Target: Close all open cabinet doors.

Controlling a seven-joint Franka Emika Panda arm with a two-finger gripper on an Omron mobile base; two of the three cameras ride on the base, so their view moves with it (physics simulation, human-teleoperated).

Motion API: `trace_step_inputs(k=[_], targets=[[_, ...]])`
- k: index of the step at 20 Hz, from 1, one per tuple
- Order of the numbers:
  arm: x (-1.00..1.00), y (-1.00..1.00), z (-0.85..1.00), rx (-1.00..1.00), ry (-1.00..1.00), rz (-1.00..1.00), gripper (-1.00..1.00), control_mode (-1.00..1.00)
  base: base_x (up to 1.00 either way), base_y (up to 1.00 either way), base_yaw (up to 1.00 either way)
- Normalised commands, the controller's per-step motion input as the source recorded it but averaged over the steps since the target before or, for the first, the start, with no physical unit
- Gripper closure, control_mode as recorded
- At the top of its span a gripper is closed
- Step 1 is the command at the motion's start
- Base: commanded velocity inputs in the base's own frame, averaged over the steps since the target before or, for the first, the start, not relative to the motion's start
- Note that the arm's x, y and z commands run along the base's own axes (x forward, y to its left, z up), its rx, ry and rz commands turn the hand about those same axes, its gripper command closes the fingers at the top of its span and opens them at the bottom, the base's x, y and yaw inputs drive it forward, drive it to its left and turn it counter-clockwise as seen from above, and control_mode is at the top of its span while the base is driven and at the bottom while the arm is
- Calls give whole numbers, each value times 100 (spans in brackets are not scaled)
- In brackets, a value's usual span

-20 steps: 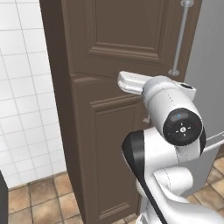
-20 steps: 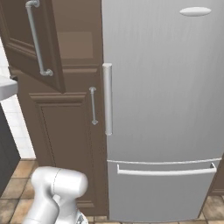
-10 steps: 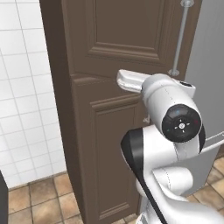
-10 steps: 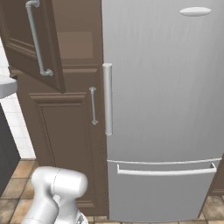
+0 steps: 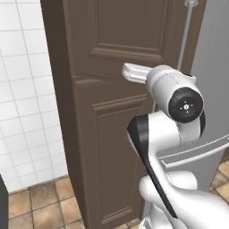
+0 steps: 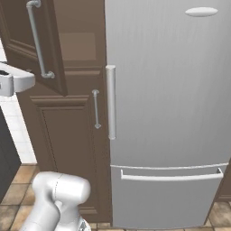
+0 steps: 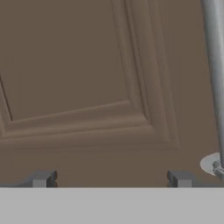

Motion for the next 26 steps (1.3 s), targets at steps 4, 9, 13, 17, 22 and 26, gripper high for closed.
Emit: trace_step_inputs(k=[4, 9, 13, 17, 22, 26], targets=[[41, -36, 0, 0, 0, 12, -100, -100, 0, 0, 0], [41, -30, 0, 0, 0, 11, -100, -100, 0, 0, 0], [51, -13, -1, 0, 0, 4, -100, -100, 0, 0, 0], [60, -4, -7, 0, 0, 0, -100, -100, 0, 0, 0], [76, -1, -6, 0, 0, 0, -100, -100, 0, 0, 0], [86, 0, -5, 0, 0, 0, -100, -100, 0, 0, 0]])
